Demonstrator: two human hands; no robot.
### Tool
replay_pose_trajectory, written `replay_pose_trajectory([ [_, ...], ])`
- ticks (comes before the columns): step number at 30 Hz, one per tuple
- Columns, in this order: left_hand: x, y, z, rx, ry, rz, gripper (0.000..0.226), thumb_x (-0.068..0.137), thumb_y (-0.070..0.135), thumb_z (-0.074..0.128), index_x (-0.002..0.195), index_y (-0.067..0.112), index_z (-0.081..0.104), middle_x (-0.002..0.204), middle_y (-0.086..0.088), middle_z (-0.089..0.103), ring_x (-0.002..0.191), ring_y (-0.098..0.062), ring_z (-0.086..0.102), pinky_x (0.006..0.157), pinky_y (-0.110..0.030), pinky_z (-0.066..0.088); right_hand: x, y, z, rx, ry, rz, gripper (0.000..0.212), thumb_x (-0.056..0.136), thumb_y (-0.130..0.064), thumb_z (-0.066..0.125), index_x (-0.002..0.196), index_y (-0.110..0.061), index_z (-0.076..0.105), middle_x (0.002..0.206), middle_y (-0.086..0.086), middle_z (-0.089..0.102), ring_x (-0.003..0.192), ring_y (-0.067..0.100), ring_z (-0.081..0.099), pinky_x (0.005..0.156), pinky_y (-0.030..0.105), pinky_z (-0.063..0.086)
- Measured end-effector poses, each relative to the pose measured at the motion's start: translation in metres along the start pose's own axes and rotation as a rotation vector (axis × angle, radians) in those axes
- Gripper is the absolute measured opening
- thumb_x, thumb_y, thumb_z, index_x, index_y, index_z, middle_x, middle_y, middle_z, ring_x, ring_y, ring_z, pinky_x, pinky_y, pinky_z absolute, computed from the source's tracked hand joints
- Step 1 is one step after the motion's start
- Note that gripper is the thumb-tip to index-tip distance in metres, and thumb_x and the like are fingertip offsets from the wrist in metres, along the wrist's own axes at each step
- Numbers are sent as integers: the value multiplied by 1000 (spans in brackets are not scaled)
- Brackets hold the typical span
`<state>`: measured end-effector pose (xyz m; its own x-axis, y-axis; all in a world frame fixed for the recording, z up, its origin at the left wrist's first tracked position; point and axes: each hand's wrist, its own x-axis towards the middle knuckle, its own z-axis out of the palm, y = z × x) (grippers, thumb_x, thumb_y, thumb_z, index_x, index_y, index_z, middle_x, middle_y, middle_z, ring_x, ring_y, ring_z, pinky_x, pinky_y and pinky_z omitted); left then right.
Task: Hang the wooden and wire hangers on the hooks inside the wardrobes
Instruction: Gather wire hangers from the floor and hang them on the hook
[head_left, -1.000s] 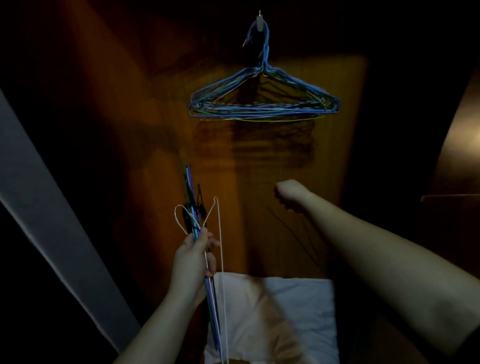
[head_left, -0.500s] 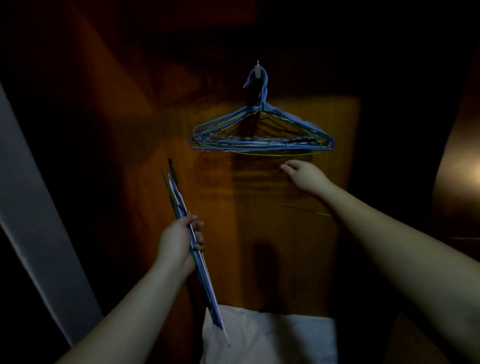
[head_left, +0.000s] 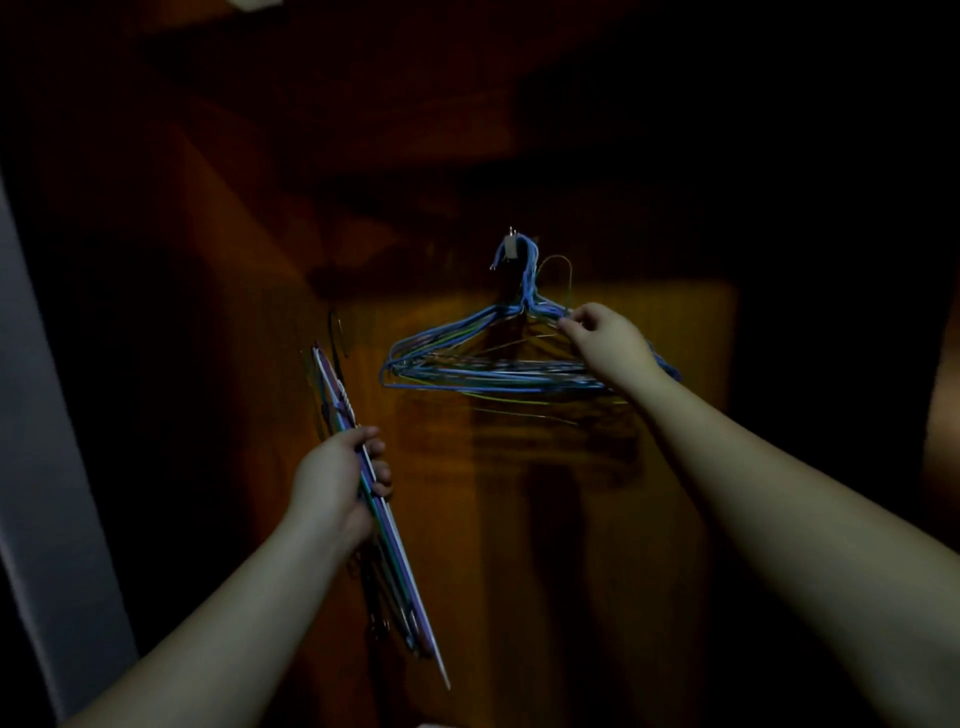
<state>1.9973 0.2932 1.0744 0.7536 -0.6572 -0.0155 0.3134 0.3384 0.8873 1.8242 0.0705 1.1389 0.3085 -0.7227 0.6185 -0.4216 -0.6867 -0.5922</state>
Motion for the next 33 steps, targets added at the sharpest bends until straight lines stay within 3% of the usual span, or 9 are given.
replay_pose_trajectory([
  [4, 9, 8, 10, 7, 22, 25, 17, 100, 12, 42, 87, 11, 52, 67, 0, 43, 30, -6, 37, 32, -13, 23, 25, -7, -3, 58, 39, -19, 26, 99, -41, 50, 107, -19, 60, 84, 2, 64, 71, 21, 58, 65, 38, 50],
  [8, 16, 8, 16, 19, 29, 21, 18, 100, 13, 41, 87, 11, 53, 66, 0, 43, 34, -7, 37, 32, -14, 25, 45, -13, -5, 94, 30, -74, 27, 100, -39, 49, 113, -18, 60, 81, 0, 61, 68, 21, 56, 62, 36, 47],
  [12, 19, 6, 21, 30, 38, 27, 17, 101, 13, 41, 89, 10, 53, 67, 0, 44, 43, -9, 37, 33, -15, 26, 62, -21, -1, 60, 35, -111, 29, 100, -38, 47, 117, -18, 59, 81, -5, 57, 64, 9, 52, 55, 26, 42],
  [15, 23, 4, 22, 33, 37, 22, 16, 100, 14, 42, 90, 10, 53, 67, 0, 44, 46, -10, 36, 32, -14, 26, 67, -24, 9, 54, 15, -135, 27, 101, -37, 47, 116, -18, 60, 94, -1, 62, 76, 12, 58, 69, 33, 51],
  [21, 30, -1, 21, 14, 30, 16, 15, 99, 14, 42, 91, 10, 54, 67, 0, 44, 41, -9, 37, 31, -15, 26, 69, -17, 26, 18, 14, -137, 20, 101, -37, 47, 102, -21, 59, 79, -2, 59, 63, 11, 53, 51, 28, 38],
  [30, 25, -6, 23, 16, 16, 6, 16, 99, 13, 41, 89, 10, 53, 65, 1, 43, 35, -7, 38, 32, -14, 26, 64, -6, 35, -37, 33, -110, 26, 100, -40, 46, 104, -20, 63, 80, -3, 59, 61, 9, 51, 48, 28, 32],
  [33, 23, -7, 23, 18, 21, -3, 17, 99, 13, 41, 89, 10, 53, 66, 0, 43, 35, -7, 37, 33, -14, 25, 66, -5, 34, -65, 18, -98, 32, 100, -43, 46, 108, -19, 64, 83, -1, 63, 67, 15, 56, 53, 29, 39],
])
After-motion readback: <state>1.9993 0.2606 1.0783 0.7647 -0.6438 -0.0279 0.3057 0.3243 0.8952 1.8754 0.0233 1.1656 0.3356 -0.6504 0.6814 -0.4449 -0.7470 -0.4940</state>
